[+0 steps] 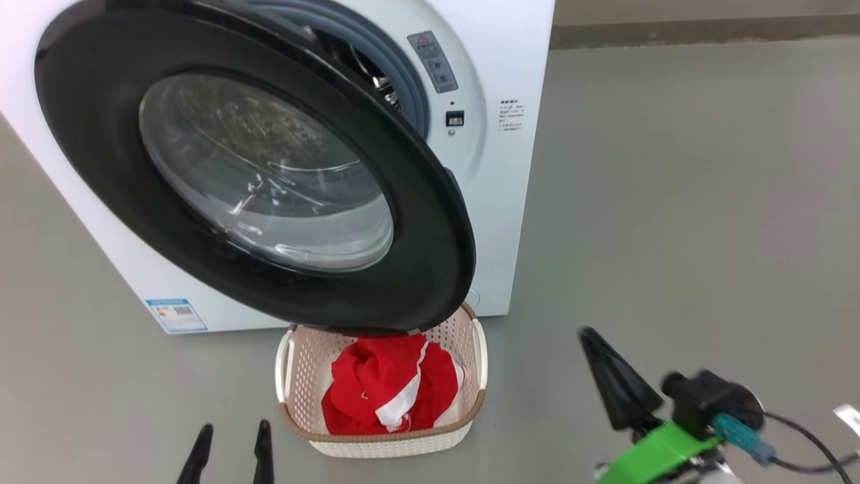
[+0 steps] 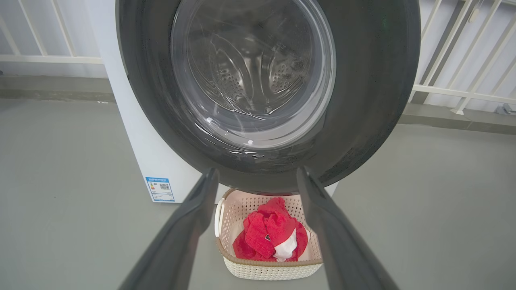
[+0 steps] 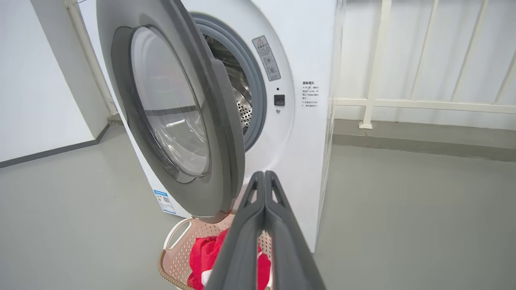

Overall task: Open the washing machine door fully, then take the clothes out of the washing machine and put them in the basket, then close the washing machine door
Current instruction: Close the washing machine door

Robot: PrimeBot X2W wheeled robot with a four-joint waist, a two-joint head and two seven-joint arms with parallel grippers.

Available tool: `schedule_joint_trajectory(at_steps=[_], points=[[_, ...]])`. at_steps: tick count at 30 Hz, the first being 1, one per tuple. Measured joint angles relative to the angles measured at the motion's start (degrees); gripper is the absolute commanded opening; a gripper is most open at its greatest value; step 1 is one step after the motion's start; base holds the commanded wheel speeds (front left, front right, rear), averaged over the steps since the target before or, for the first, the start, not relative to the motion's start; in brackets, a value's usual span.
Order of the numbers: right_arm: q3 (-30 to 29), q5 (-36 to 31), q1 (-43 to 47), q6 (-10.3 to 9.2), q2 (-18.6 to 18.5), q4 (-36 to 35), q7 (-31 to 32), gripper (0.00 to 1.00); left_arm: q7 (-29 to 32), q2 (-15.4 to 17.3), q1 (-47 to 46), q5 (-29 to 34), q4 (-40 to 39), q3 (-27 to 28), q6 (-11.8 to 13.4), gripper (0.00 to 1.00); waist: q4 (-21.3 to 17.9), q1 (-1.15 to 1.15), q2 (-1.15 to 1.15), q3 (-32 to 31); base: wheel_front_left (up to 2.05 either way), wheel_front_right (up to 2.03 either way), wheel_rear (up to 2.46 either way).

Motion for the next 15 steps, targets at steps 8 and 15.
schedule_joint_trajectory(at_steps=[8, 15], points=[[9.3, 3.4, -12.5, 0.00, -2.4, 2.2, 0.0, 0.00, -0.5, -0.3, -4.0, 1.5, -0.5, -1.5, 0.0, 1.00, 1.6, 0.00, 0.00, 3.2, 0.00, 0.00, 0.00], [14.5, 6.7, -22.6, 0.00, -3.3, 7.0, -0.7, 0.00, -1.4, -1.0, -7.5, 2.1, -0.3, -2.6, 0.0, 1.00, 4.2, 0.00, 0.00, 6.8, 0.00, 0.00, 0.00]])
